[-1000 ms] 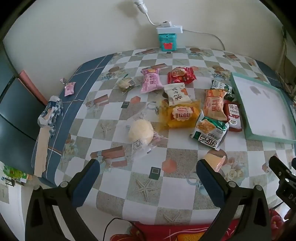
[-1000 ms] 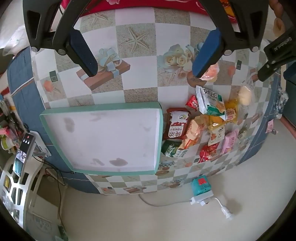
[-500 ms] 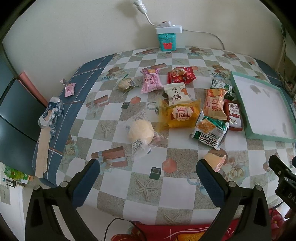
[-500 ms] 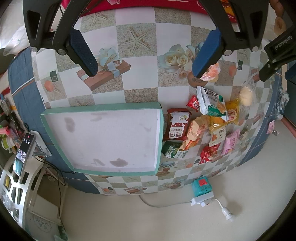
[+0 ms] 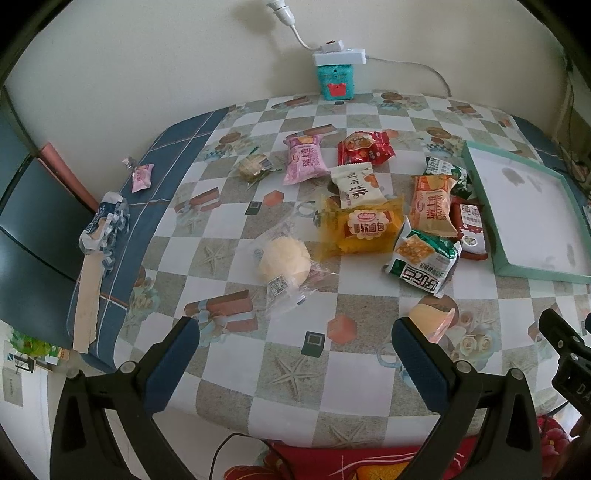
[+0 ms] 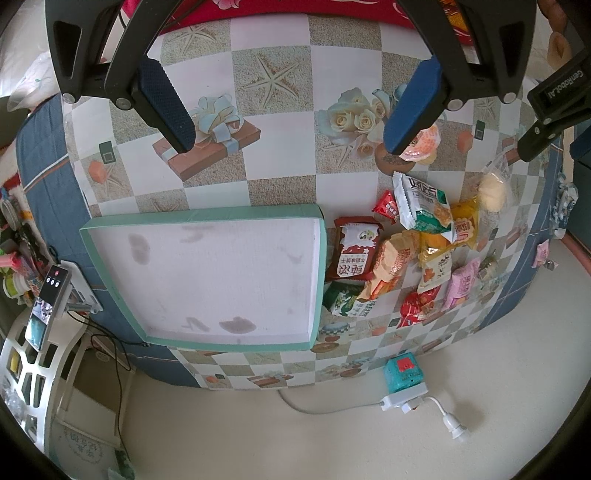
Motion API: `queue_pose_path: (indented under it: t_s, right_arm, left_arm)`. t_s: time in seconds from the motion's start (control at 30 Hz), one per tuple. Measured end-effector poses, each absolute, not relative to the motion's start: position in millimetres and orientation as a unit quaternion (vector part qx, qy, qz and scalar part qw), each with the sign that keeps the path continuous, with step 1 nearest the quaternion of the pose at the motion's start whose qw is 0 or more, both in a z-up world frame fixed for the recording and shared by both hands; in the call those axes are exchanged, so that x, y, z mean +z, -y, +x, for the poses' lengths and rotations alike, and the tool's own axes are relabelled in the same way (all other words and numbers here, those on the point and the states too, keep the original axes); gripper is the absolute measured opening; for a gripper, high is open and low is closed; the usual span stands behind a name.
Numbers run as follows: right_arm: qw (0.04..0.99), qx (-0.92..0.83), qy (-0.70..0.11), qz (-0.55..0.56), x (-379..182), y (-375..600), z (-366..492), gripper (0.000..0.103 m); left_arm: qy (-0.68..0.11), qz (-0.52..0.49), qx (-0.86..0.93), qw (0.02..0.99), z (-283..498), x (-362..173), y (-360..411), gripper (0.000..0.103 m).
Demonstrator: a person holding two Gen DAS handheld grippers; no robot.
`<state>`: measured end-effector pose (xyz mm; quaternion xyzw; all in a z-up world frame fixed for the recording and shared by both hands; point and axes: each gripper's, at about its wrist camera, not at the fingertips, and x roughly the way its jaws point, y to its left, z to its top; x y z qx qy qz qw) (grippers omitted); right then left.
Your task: Organize snacks
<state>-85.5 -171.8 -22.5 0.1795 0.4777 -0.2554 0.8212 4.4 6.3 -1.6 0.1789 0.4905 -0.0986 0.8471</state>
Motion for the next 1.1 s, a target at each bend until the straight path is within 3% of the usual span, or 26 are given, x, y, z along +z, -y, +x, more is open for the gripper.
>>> queue_pose_path:
  t_s: [1.1]
  right_arm:
    - [0.817,-0.258,-0.485,0.176,-24.5,169.0,-81.9,0.103]
  left_arm:
    - [-0.492,0.188,-0.094,0.845,2.8,-5.9,-2.5,0.103]
